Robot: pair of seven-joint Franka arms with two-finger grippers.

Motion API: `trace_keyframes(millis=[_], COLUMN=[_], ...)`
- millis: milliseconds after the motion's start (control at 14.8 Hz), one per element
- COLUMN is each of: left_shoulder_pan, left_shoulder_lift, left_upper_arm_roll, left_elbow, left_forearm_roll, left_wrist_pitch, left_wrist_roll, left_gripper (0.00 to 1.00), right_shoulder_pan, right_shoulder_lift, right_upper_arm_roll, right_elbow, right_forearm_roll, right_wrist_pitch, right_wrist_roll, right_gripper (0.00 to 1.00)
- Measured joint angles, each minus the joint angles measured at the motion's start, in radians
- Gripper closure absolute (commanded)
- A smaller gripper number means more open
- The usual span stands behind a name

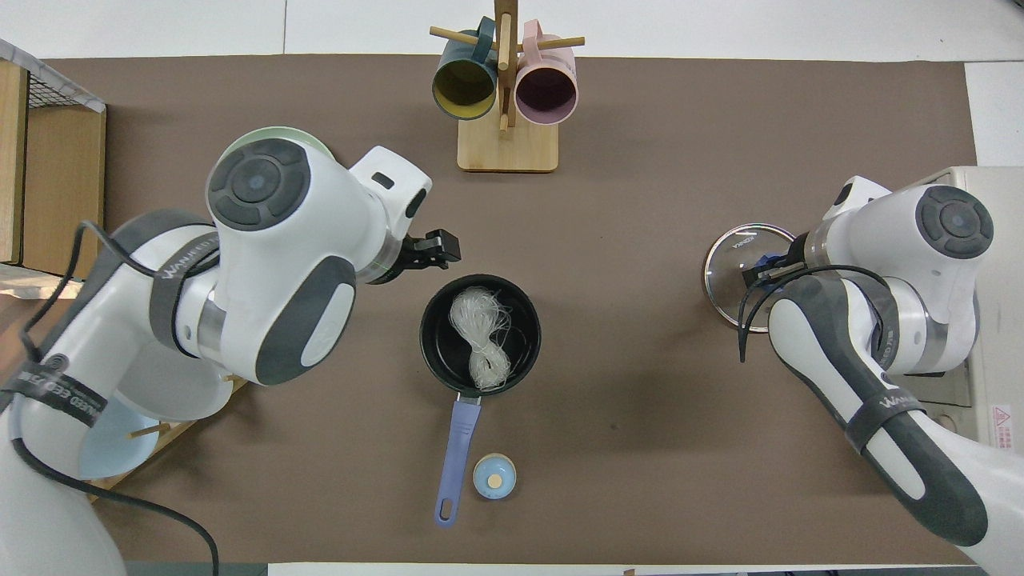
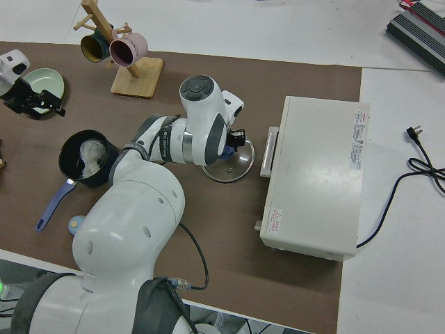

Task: Transfer vermicelli from plate to pot
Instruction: 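Withdraw the left gripper while the right gripper lifts the glass lid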

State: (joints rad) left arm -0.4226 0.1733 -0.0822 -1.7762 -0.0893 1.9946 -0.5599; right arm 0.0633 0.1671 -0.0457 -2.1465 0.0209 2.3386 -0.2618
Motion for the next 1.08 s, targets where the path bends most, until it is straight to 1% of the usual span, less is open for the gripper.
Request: trace_keyframes(millis=[271, 542, 678, 814, 949, 1085], left_shoulder_pan=[0.141, 0.260, 0.286, 0.288, 0.288, 0.287], left_shoulder_lift=[-0.021, -0.098, -0.140, -0.172, -0.198, -0.222], left_upper_arm_roll=[0.005, 0.006, 0.007, 0.006, 0.005, 0.003], left_elbow=[0.068, 0.086, 0.086, 0.086, 0.086, 0.088], left_forearm_roll=[0.008, 0.008, 0.009, 0.025, 0.039, 0.078], left_wrist_pitch=[-0.078, -0.186, -0.232, -0.279, -0.328, -0.387], left_wrist_roll=[0.140, 0.308, 0.331, 0.334, 0.334, 0.334], left_gripper=[0.00, 0.00, 0.00, 0.00, 0.00, 0.00], right_shoulder_pan=[0.002, 0.026, 0.052, 0.098, 0.162, 0.234], right_shoulder_lift=[0.000, 0.001, 0.001, 0.001, 0.001, 0.007], right_upper_arm_roll=[0.002, 0.002, 0.003, 0.005, 0.007, 0.009], right_elbow=[0.014, 0.104, 0.163, 0.234, 0.296, 0.348], right_forearm_roll=[0.000, 0.001, 0.001, 0.002, 0.003, 0.003], right_wrist_pitch=[-0.029, -0.151, -0.234, -0.316, -0.375, -0.411], right_wrist_roll=[0.000, 0.006, 0.054, 0.132, 0.240, 0.348], right_gripper=[0.45, 0.45, 0.45, 0.45, 0.45, 0.45])
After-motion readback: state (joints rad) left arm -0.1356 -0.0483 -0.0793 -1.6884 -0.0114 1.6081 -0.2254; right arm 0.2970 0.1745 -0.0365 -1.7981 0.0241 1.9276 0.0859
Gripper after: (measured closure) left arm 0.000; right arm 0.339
